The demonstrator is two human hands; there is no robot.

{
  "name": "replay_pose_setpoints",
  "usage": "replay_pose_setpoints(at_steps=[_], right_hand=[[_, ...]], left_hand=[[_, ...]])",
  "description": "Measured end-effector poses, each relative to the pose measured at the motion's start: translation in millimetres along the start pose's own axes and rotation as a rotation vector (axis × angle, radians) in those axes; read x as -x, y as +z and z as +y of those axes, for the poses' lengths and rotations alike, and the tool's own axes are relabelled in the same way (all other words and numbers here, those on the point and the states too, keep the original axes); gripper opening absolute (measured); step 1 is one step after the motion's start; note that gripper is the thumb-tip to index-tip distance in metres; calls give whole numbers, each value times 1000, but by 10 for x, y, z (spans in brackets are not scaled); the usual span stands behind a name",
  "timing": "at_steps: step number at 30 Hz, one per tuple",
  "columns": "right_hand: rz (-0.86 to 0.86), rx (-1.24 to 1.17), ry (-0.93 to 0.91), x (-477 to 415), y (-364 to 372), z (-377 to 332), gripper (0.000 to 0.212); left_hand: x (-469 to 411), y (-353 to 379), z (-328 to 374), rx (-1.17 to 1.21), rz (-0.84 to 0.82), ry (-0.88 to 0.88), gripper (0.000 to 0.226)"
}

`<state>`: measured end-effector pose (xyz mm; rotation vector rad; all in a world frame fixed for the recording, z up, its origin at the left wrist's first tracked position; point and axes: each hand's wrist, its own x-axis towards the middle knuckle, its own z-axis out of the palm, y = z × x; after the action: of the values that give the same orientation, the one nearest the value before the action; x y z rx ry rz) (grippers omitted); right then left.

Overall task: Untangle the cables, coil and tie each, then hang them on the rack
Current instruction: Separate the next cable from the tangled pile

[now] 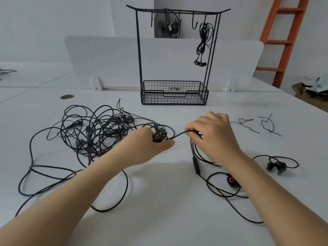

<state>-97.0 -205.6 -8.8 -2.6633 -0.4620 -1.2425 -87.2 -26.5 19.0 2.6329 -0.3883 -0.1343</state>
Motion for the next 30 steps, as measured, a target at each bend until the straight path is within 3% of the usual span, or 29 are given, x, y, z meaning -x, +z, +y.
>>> replay_pose_setpoints(at_steps=[3,9,11,14,18,21,24,30], right_hand=[[-19,-21,10,-1,-5,12,27],[-14,-111,8,-28,-53,-28,27],[-11,-61,1,-22,-43,-15,29],[-26,13,18,-11,-22,53,34],[-74,14,67,14,-12,104,27],[-202,-113,163,-11,-64,39,20],[-333,-419,353,-32,-166,-12,13],[-376,-751,575,-87,-305,-14,14]], left_hand=[[-18,-30,-30,49,-18,-41,53],[-35,11,-78,-195,-50,27,53],[-54,-11,-93,-46,-127,50,57],[-37,-76,-94,366,-261,133,57],[-59,-119,-134,903,-277,185,49],[-122,-111,-178,1152,-166,130,48],[-173,-101,-201,1320,-12,83,45],[-212,-115,-208,1417,267,29,45]])
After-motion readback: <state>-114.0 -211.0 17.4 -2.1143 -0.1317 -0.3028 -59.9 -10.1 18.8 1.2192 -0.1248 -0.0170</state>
